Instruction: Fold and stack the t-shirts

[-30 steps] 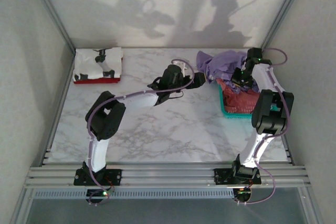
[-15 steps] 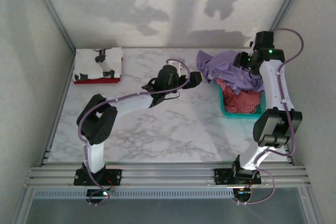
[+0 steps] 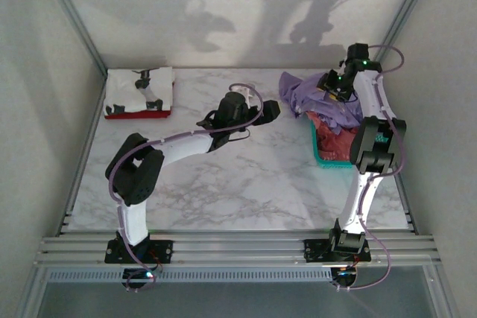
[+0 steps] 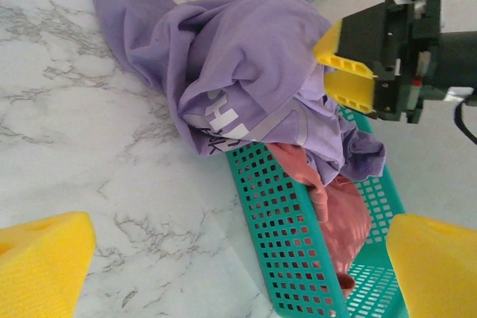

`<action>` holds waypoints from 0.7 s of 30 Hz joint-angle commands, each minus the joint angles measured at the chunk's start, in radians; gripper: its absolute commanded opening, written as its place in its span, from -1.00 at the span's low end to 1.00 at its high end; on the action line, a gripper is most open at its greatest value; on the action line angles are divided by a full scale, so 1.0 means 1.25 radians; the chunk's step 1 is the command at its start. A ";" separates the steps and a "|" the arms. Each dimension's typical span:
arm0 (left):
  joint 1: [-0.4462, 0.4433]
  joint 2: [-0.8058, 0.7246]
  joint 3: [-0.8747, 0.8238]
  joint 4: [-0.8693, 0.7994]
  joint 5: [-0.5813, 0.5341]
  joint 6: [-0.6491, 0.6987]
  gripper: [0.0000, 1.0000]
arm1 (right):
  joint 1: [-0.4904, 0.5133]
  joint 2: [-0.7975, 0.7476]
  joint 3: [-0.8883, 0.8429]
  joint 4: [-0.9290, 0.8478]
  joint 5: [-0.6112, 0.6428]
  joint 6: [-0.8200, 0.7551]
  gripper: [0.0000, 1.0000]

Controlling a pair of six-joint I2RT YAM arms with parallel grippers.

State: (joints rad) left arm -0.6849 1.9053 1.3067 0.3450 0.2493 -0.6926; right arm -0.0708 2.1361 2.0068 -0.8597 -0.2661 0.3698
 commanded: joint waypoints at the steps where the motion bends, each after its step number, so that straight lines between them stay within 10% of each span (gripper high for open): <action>1: 0.004 -0.017 -0.014 0.026 0.005 -0.006 0.99 | 0.005 0.004 0.032 0.053 -0.036 0.052 -0.38; 6: 0.006 -0.022 -0.025 0.018 0.007 0.004 0.99 | 0.008 -0.083 -0.022 0.096 0.011 0.096 -0.98; 16: 0.036 -0.139 -0.096 -0.029 -0.060 0.009 0.99 | 0.068 -0.382 -0.240 0.268 0.041 0.137 -1.00; 21: 0.052 -0.208 -0.125 -0.089 -0.074 0.038 0.99 | 0.087 -0.436 -0.129 0.206 0.084 0.092 -1.00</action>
State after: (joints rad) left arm -0.6312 1.7069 1.1702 0.2844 0.1925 -0.6800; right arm 0.0444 1.6119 1.7527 -0.6151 -0.2020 0.5117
